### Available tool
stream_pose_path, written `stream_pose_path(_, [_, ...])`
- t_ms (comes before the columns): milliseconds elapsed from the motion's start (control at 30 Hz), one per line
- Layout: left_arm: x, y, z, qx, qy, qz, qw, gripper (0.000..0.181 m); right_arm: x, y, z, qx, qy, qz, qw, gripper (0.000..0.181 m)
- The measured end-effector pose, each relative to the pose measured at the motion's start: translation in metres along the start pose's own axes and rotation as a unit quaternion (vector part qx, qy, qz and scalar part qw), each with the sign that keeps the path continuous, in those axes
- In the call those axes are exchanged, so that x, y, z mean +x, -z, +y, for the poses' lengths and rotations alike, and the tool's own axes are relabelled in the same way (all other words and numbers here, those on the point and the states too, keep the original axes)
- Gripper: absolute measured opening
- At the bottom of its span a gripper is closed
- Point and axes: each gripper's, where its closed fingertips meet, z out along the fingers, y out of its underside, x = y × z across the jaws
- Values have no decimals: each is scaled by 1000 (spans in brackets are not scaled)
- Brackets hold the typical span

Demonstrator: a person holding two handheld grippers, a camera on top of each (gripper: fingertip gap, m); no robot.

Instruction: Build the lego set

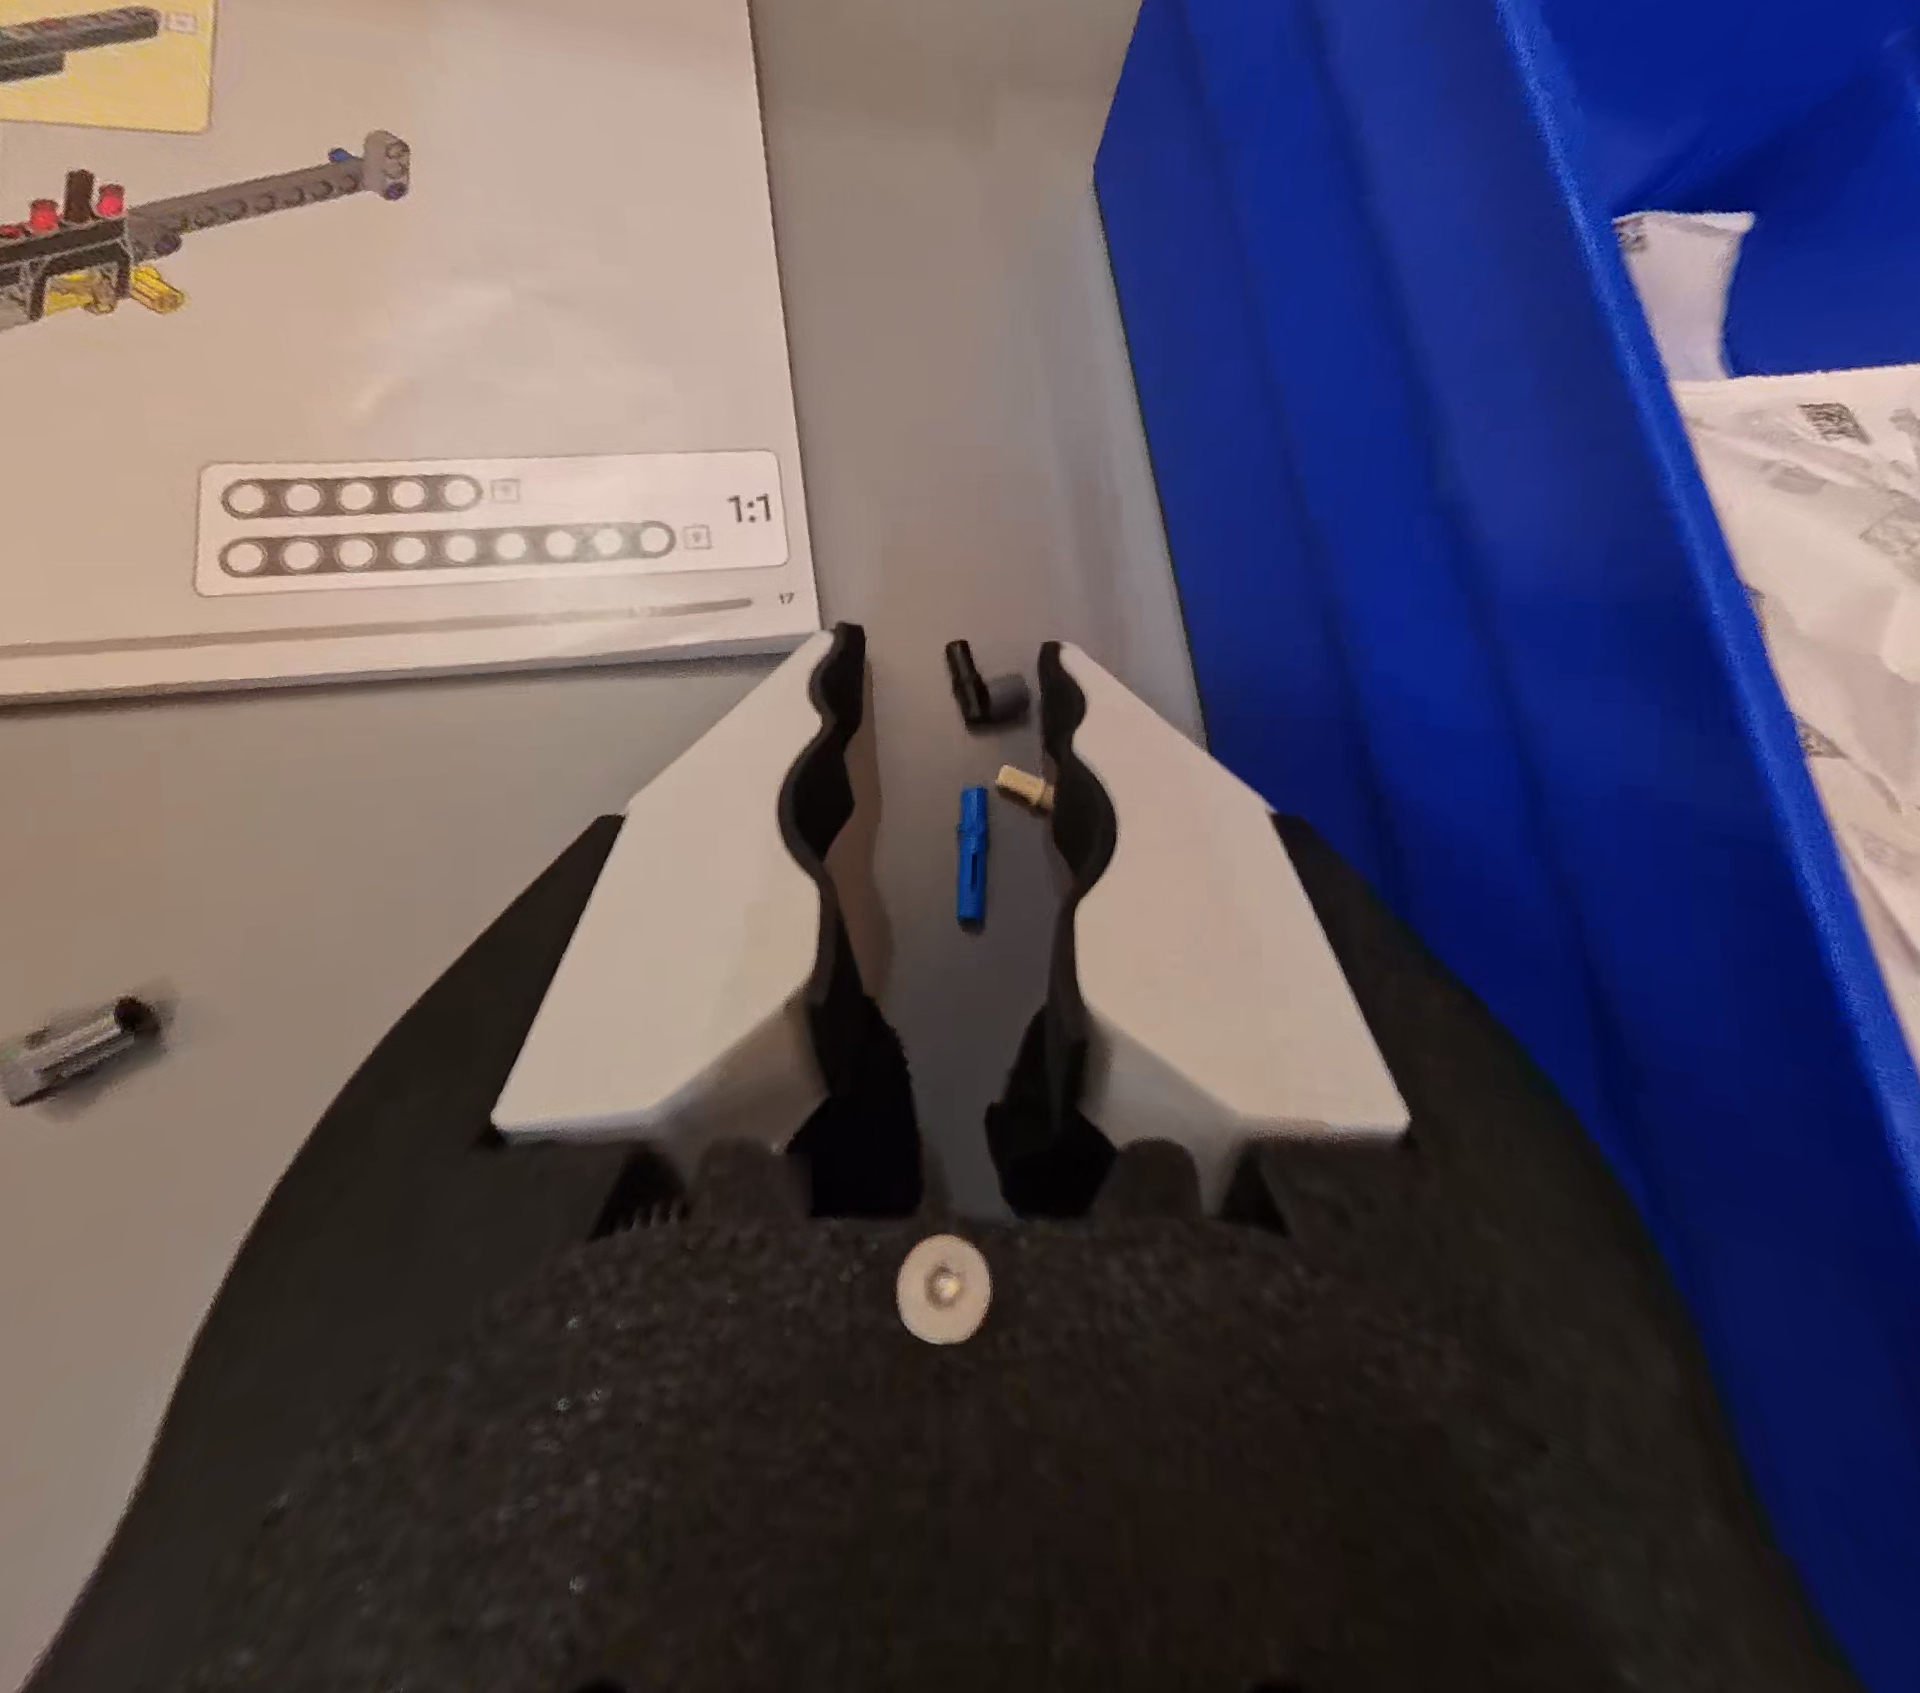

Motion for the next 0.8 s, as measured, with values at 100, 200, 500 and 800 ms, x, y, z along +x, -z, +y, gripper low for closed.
stream_pose_path(100, [1,0,0,0,3,4,1000,36,2,-4,-2,-14,0,-8,1000,28])
stream_pose_path(200, [2,-1,1,-2,3,7,1000,37,-3,-6,1,-30,0,-29,999,20])
stream_pose_path(500, [1,-2,2,-5,4,6,1000,37,-11,2,7,-48,1,-44,998,14])
stream_pose_path(800, [4,-3,3,-8,-1,9,1000,36,-7,15,13,-42,30,-53,997,22])
